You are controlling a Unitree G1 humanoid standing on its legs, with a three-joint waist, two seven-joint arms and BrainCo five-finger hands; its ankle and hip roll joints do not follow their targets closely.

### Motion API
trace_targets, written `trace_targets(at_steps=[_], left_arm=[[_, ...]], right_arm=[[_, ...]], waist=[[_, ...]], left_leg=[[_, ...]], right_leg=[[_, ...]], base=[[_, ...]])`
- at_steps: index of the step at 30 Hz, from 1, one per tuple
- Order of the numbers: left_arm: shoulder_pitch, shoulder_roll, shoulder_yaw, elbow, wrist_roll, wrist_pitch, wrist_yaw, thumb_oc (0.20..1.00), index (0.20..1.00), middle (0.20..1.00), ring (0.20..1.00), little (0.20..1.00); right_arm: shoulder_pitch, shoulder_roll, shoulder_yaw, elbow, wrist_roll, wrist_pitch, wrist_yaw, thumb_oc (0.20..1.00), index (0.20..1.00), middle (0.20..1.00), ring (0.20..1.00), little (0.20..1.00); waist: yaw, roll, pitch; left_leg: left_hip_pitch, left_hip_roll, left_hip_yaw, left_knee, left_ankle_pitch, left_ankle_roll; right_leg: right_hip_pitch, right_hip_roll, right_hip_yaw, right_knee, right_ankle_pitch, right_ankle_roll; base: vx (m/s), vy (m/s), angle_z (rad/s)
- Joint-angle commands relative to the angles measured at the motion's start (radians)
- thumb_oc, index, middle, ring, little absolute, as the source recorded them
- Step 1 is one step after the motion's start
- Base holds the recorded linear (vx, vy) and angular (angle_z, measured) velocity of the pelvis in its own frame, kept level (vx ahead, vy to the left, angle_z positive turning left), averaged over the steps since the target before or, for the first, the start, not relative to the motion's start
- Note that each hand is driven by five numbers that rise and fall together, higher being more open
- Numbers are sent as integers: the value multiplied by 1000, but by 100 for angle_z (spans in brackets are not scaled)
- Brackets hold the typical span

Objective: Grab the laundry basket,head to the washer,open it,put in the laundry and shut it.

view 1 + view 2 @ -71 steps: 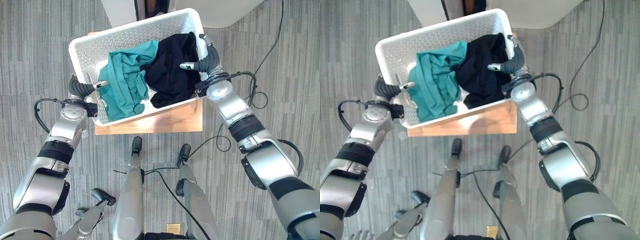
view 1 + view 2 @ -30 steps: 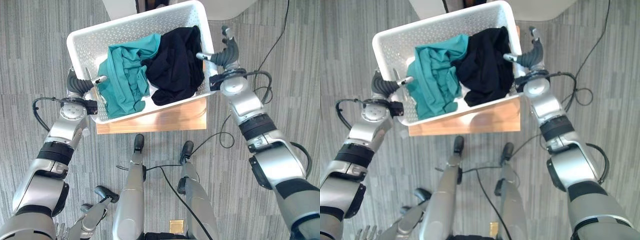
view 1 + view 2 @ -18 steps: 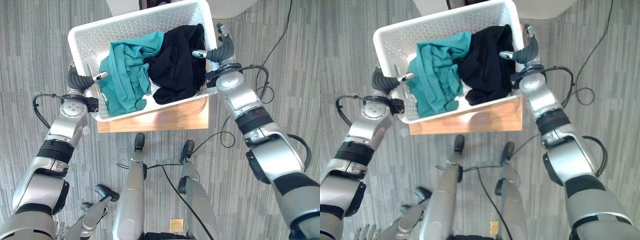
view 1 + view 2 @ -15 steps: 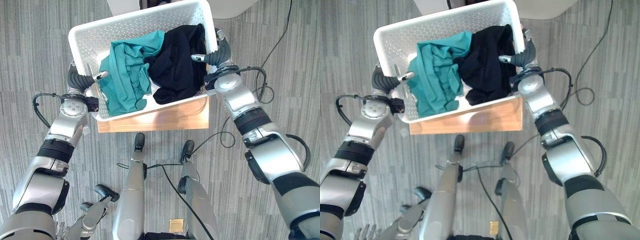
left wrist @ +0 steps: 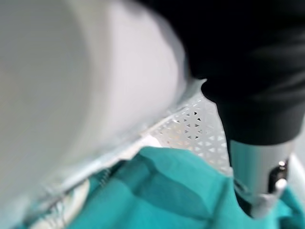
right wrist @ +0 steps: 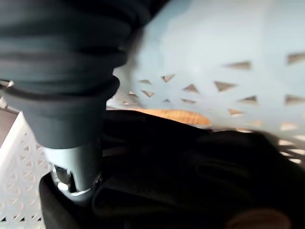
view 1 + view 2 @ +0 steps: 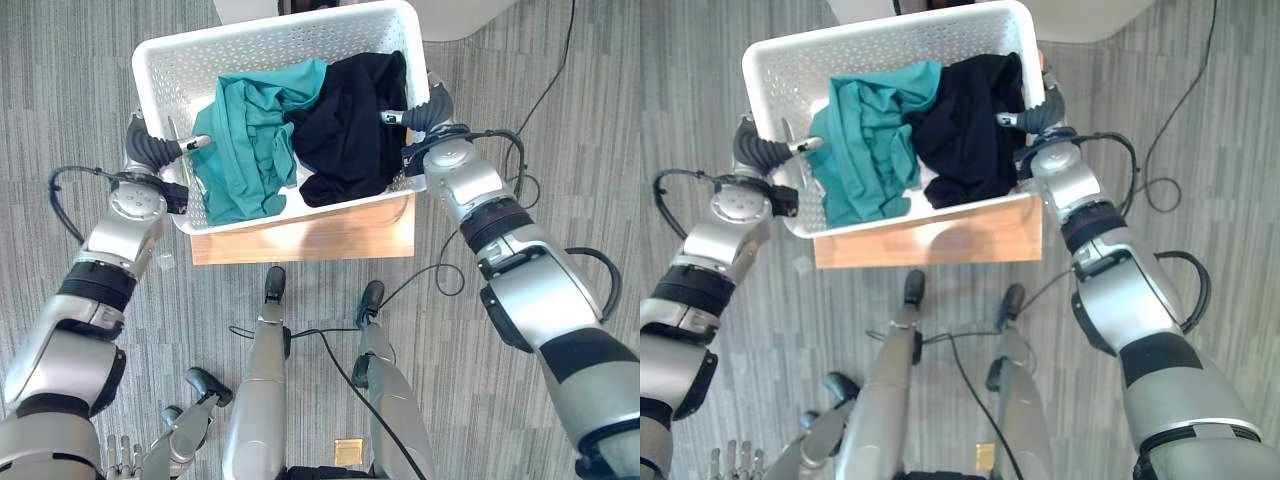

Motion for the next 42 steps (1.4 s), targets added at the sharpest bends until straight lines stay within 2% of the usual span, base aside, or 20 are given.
trace_targets(at_steps=[1, 7, 8, 9, 10, 11, 12, 13, 14, 15, 22, 31, 42], left_arm=[[-72, 21, -106, 112, 149, -4, -24, 1000, 1000, 1000, 1000, 1000], [-177, 42, -186, 285, 213, -5, -42, 1000, 1000, 1000, 1000, 1000], [-178, 42, -187, 285, 212, -5, -42, 1000, 1000, 1000, 1000, 1000], [-183, 41, -196, 300, 207, -9, -47, 1000, 1000, 1000, 1000, 1000], [-184, 43, -198, 304, 205, -12, -51, 1000, 1000, 1000, 1000, 1000], [-187, 41, -205, 302, 207, -13, -51, 1000, 1000, 1000, 1000, 1000], [-187, 41, -205, 302, 207, -13, -51, 1000, 1000, 1000, 1000, 1000], [-188, 41, -207, 304, 206, -16, -53, 912, 912, 912, 912, 912], [-190, 36, -209, 307, 203, -18, -56, 573, 573, 573, 573, 573], [-191, 38, -211, 300, 201, -20, -54, 200, 200, 200, 200, 200], [-179, 47, -202, 251, 215, -24, -42, 200, 200, 200, 200, 200], [-165, 70, -192, 180, 263, -28, -29, 200, 200, 200, 200, 200], [-113, 140, -194, 9, 378, -25, -53, 200, 200, 200, 200, 200]], right_arm=[[-4, 63, 53, 34, 32, -22, 70, 1000, 1000, 1000, 1000, 1000], [-4, 86, 115, -29, 41, -43, 102, 1000, 1000, 1000, 1000, 1000], [-4, 86, 115, -29, 41, -43, 102, 931, 931, 931, 931, 931], [-4, 85, 132, -43, 34, -44, 109, 589, 589, 589, 589, 589], [-5, 83, 138, -49, 30, -46, 110, 442, 442, 442, 442, 442], [-6, 82, 144, -52, 26, -45, 110, 200, 200, 200, 200, 200], [-6, 82, 144, -52, 26, -45, 109, 200, 200, 200, 200, 200], [-6, 82, 146, -54, 23, -46, 110, 200, 200, 200, 200, 200], [-8, 82, 152, -53, 16, -48, 110, 200, 200, 200, 200, 200], [-9, 81, 158, -54, 6, -49, 110, 200, 200, 200, 200, 200], [6, 82, 144, -103, 0, -56, 91, 200, 200, 200, 200, 200], [30, 34, 113, -145, -8, -62, 78, 200, 200, 200, 200, 200], [116, -24, 40, -244, -46, -56, 79, 200, 200, 200, 200, 200]], waist=[[31, 15, -11], [22, -2, 1], [23, -2, 1], [22, -6, 2], [21, -8, 2], [19, -8, 2], [20, -8, 2], [20, -8, 2], [19, -8, 1], [18, -9, 1], [17, -14, -3], [18, -16, -12], [25, -19, -52]], left_leg=[[53, 0, -47, -127, -14, 1], [53, 12, -40, -114, -17, 0], [53, 12, -40, -114, -17, 0], [54, 16, -38, -111, -18, -1], [56, 18, -38, -112, -18, -2], [57, 20, -37, -112, -17, -2], [57, 20, -37, -112, -17, -2], [58, 20, -38, -113, -16, -2], [58, 21, -38, -114, -15, -3], [60, 22, -39, -115, -15, -3], [67, 25, -41, -116, -17, -4], [82, 26, -48, -119, -20, -4], [180, 32, -53, -130, -41, 1]], right_leg=[[59, -89, 4, 145, -186, 124], [50, -85, 11, 150, -182, 126], [50, -85, 11, 150, -182, 126], [50, -85, 9, 150, -179, 127], [51, -85, 9, 149, -179, 128], [51, -84, 9, 148, -179, 127], [51, -84, 9, 148, -179, 127], [51, -83, 9, 148, -179, 127], [51, -83, 10, 148, -179, 126], [51, -81, 12, 148, -179, 124], [58, -79, 10, 147, -183, 123], [76, -76, 7, 143, -187, 124], [155, -75, 5, 159, -210, 126]], base=[[0, 0, 0], [-20, -17, -6], [-19, -22, -5], [-18, -19, -3], [0, 0, 0], [0, 0, 0], [0, 0, 0], [0, 0, 0], [0, 0, 0], [0, 0, 0], [0, 0, 0], [1, -2, 0], [15, -9, -1]])
